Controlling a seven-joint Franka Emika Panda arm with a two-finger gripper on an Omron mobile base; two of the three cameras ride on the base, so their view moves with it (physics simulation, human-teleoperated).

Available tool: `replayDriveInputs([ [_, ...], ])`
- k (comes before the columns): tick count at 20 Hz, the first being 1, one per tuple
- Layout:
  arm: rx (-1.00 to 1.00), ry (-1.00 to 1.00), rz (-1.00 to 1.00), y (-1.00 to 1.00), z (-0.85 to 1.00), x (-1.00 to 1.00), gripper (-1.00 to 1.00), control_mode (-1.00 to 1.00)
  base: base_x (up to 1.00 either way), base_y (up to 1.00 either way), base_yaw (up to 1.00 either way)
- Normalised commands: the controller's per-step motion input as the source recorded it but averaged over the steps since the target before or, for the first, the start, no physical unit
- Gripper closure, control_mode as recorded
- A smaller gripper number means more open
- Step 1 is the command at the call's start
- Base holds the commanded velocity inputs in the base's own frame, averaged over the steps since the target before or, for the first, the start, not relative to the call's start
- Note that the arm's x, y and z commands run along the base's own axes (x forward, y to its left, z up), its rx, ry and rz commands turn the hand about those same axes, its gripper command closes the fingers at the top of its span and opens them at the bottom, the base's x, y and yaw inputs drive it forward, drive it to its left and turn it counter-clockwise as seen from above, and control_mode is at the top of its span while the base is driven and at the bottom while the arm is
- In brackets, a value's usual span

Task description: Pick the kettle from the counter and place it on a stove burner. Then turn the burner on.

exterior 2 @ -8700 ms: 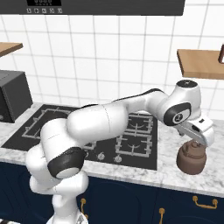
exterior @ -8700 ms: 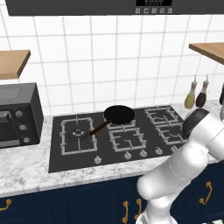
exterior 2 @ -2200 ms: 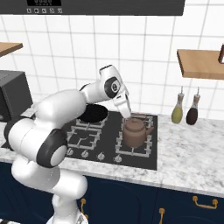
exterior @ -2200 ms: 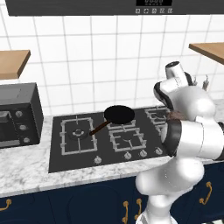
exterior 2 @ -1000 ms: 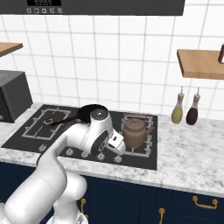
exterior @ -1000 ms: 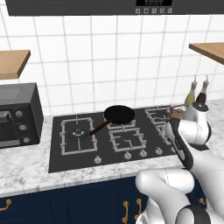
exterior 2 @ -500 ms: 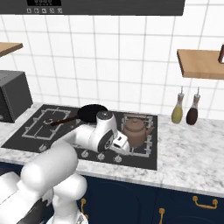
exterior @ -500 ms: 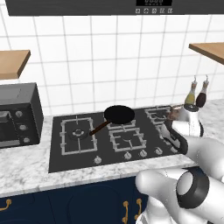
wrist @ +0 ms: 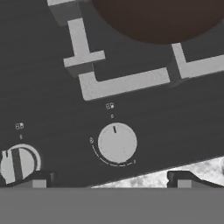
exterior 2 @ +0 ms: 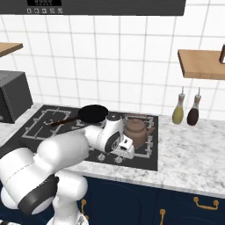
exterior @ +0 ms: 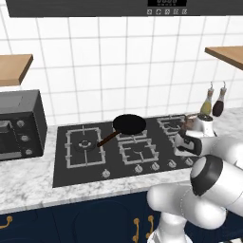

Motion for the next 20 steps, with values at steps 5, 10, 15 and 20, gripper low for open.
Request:
replayDriveInputs([
  [5, 0.00, -0.01, 0.00, 0.00, -0.21, 0.03, -1.00, -1.00, 0.00, 0.00, 0.00],
  [10, -0.01, -0.06, 0.00, -0.02, -0.30, 0.06, -1.00, -1.00, 0.00, 0.00, 0.00],
  [15, 0.00, -0.10, 0.02, -0.15, -0.20, 0.06, -1.00, -1.00, 0.00, 0.00, 0.00],
  [20, 0.00, 0.00, 0.02, -0.06, -0.01, 0.07, -1.00, -1.00, 0.00, 0.00, 0.00],
])
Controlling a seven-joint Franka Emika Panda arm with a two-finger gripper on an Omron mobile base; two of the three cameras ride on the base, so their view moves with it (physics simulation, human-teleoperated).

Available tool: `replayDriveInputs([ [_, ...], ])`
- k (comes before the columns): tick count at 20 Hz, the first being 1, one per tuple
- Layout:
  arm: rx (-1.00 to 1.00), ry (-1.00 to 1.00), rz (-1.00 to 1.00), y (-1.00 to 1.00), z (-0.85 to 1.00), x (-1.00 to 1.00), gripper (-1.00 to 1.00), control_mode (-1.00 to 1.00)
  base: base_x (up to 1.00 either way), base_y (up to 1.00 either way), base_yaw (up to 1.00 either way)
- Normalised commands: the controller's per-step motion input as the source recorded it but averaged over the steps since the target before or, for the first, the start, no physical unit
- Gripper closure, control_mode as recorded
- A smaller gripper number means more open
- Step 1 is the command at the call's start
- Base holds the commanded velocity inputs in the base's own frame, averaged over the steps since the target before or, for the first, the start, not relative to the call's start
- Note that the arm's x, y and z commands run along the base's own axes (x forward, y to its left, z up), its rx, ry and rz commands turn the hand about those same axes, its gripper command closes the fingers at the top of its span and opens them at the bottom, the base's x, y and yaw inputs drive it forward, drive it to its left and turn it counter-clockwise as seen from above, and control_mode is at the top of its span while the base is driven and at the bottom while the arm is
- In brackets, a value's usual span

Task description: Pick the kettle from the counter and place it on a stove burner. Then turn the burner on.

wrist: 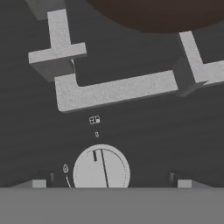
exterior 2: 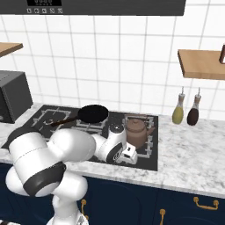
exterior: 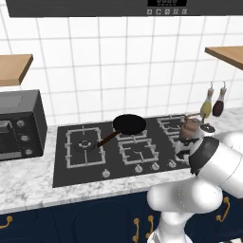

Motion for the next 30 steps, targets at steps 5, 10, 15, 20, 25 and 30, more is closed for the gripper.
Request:
replayDriveInputs([
  [5, 0.00, -0.01, 0.00, 0.00, -0.02, 0.17, -1.00, -1.00, 0.00, 0.00, 0.00],
  [10, 0.00, 0.00, 0.00, 0.00, 0.00, 0.00, 1.00, -1.00, 0.00, 0.00, 0.00],
  [15, 0.00, 0.00, 0.00, 0.00, 0.00, 0.00, 1.00, -1.00, 0.00, 0.00, 0.00],
  [20, -0.01, -0.03, 0.07, 0.00, 0.00, -0.15, 1.00, -1.00, 0.00, 0.00, 0.00],
  [25, -0.07, -0.06, 0.37, 0.00, 0.00, -0.34, 1.00, -1.00, 0.00, 0.00, 0.00],
  [30, -0.11, -0.05, 0.45, 0.00, 0.02, -0.27, 1.00, -1.00, 0.00, 0.00, 0.00],
])
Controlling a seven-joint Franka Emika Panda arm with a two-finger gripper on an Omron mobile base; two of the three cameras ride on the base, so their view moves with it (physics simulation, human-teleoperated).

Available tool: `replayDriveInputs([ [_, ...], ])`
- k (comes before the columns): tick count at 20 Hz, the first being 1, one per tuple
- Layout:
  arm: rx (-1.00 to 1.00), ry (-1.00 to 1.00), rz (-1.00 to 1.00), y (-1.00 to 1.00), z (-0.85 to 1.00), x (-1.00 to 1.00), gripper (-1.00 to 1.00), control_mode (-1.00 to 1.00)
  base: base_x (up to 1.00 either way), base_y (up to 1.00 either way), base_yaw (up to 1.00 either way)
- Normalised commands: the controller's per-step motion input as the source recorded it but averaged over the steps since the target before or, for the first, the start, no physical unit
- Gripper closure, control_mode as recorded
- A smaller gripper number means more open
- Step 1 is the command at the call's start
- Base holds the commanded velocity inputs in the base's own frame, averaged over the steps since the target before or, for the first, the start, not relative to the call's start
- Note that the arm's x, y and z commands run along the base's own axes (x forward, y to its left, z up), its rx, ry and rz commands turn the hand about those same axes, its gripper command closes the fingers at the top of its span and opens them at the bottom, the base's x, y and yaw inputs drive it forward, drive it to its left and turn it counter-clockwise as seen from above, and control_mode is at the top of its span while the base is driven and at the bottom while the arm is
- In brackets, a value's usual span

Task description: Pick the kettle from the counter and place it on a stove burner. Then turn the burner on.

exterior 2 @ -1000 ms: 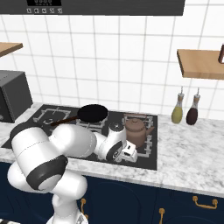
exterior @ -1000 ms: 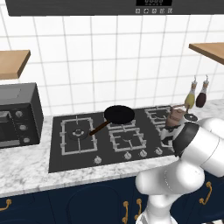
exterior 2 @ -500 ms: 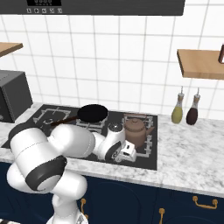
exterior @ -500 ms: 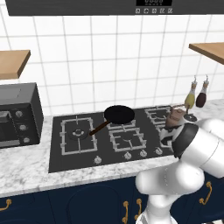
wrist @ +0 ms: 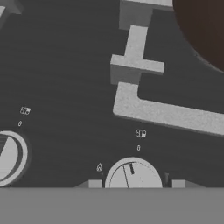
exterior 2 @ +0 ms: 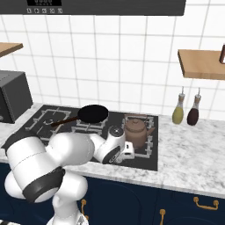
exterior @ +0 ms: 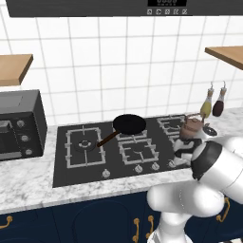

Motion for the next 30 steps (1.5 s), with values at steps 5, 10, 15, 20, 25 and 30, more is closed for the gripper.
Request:
replayDriveInputs([
  [5, -0.14, -0.01, 0.45, 0.00, 0.00, -0.15, 1.00, -1.00, 0.00, 0.00, 0.00],
  [10, -0.14, 0.00, 0.43, 0.01, 0.00, -0.10, 1.00, -1.00, 0.00, 0.00, 0.00],
  [15, -0.15, 0.00, 0.43, 0.01, 0.00, -0.14, 1.00, -1.00, 0.00, 0.00, 0.00],
  [20, -0.14, 0.00, 0.39, 0.03, 0.00, -0.18, 1.00, -1.00, 0.00, 0.00, 0.00],
  [25, -0.12, 0.00, 0.34, 0.00, 0.00, -0.23, 1.00, -1.00, 0.00, 0.00, 0.00],
  [30, -0.12, -0.01, 0.37, 0.00, 0.00, -0.21, 1.00, -1.00, 0.00, 0.00, 0.00],
])
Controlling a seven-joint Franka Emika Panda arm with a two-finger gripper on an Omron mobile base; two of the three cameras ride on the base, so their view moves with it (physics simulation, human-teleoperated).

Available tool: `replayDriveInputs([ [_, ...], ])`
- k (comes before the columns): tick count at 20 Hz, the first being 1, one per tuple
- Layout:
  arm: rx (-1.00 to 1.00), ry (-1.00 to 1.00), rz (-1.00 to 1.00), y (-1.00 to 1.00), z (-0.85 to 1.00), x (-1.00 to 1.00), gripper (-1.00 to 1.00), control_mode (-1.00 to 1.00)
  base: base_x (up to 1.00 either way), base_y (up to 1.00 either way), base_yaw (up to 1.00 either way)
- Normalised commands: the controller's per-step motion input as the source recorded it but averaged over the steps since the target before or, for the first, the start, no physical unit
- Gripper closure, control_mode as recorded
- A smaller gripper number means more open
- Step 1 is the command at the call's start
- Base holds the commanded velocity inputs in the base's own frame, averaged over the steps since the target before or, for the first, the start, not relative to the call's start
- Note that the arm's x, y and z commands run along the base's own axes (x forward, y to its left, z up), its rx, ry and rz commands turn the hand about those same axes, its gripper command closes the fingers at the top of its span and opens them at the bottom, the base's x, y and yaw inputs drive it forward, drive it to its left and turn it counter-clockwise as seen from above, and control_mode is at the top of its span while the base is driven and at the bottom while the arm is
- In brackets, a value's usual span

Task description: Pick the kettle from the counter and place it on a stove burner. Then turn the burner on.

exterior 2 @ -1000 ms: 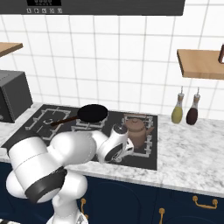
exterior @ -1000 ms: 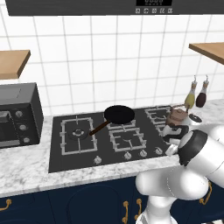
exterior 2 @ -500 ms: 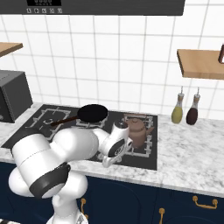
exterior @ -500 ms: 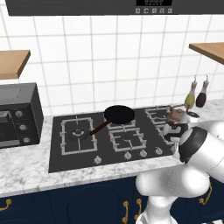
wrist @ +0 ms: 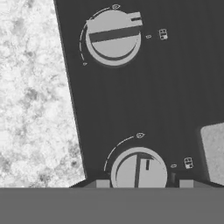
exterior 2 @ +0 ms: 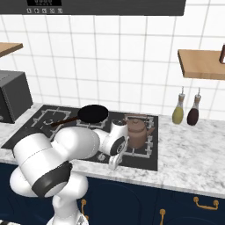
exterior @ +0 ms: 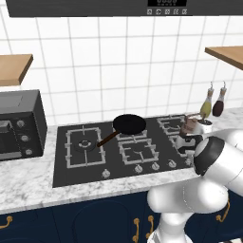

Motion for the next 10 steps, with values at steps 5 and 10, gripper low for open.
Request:
replayDriveInputs([
  [5, -0.12, -0.02, 0.39, 0.00, 0.00, -0.20, 1.00, -1.00, 0.00, 0.00, 0.00],
  [10, -0.08, -0.02, 0.28, 0.00, 0.00, -0.12, -1.00, -1.00, 0.00, 0.00, 0.00],
])
